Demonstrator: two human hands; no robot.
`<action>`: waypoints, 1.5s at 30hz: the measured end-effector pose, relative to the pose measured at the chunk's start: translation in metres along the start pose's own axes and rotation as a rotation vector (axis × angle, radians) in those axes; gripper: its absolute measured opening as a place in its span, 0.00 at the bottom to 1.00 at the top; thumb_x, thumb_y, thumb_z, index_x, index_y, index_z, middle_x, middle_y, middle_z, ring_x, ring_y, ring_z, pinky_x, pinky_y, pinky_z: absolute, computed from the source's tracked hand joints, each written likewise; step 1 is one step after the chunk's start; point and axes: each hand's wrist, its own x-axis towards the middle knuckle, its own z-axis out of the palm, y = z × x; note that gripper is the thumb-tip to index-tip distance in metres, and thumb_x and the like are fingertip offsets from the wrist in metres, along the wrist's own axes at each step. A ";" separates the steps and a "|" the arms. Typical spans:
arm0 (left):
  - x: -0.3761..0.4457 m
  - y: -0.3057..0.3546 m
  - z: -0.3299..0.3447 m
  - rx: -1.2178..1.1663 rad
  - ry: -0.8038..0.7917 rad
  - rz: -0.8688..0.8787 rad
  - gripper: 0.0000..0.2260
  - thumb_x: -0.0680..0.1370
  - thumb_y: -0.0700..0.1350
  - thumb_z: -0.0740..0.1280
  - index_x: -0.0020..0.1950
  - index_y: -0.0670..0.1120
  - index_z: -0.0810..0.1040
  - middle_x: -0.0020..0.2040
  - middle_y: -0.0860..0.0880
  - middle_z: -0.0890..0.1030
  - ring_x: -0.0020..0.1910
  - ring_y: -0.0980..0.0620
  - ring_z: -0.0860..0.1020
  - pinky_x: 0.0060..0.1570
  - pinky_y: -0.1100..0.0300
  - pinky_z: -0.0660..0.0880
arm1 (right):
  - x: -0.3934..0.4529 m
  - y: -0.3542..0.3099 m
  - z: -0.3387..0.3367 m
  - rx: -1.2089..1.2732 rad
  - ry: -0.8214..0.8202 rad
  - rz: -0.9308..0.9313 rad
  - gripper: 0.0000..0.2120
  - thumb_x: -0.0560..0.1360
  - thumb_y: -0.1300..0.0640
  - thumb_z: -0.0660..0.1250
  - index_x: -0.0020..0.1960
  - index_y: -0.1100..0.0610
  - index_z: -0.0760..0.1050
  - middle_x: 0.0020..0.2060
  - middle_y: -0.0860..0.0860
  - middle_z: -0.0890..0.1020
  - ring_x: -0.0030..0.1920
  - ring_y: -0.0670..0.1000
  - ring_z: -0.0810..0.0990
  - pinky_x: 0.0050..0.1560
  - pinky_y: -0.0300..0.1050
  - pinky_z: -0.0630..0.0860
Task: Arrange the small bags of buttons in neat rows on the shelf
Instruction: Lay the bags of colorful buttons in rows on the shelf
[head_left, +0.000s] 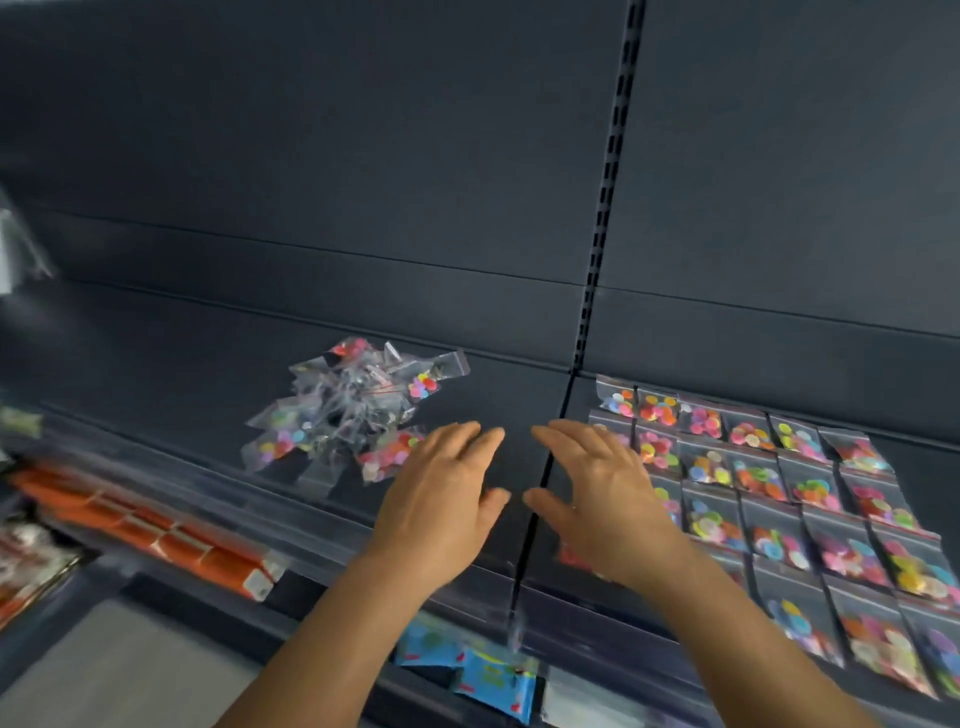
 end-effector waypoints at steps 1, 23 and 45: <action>0.000 -0.015 -0.002 -0.006 0.001 -0.008 0.26 0.80 0.53 0.59 0.77 0.52 0.55 0.75 0.53 0.60 0.74 0.54 0.55 0.72 0.60 0.52 | 0.009 -0.010 0.006 0.002 -0.005 -0.001 0.30 0.76 0.43 0.61 0.75 0.49 0.56 0.73 0.45 0.61 0.74 0.48 0.57 0.73 0.46 0.53; 0.009 -0.135 0.019 -0.089 -0.059 0.103 0.17 0.81 0.48 0.58 0.69 0.50 0.71 0.65 0.53 0.73 0.62 0.52 0.69 0.63 0.59 0.66 | 0.111 -0.069 0.093 0.025 -0.171 0.169 0.18 0.78 0.53 0.59 0.67 0.45 0.70 0.69 0.48 0.70 0.70 0.54 0.66 0.69 0.52 0.63; 0.054 -0.114 0.024 -0.602 -0.035 -0.318 0.14 0.77 0.42 0.67 0.63 0.45 0.76 0.43 0.54 0.79 0.36 0.59 0.77 0.32 0.71 0.70 | 0.116 -0.063 0.080 0.380 -0.025 0.426 0.12 0.72 0.58 0.69 0.54 0.50 0.77 0.49 0.51 0.80 0.46 0.49 0.78 0.43 0.39 0.72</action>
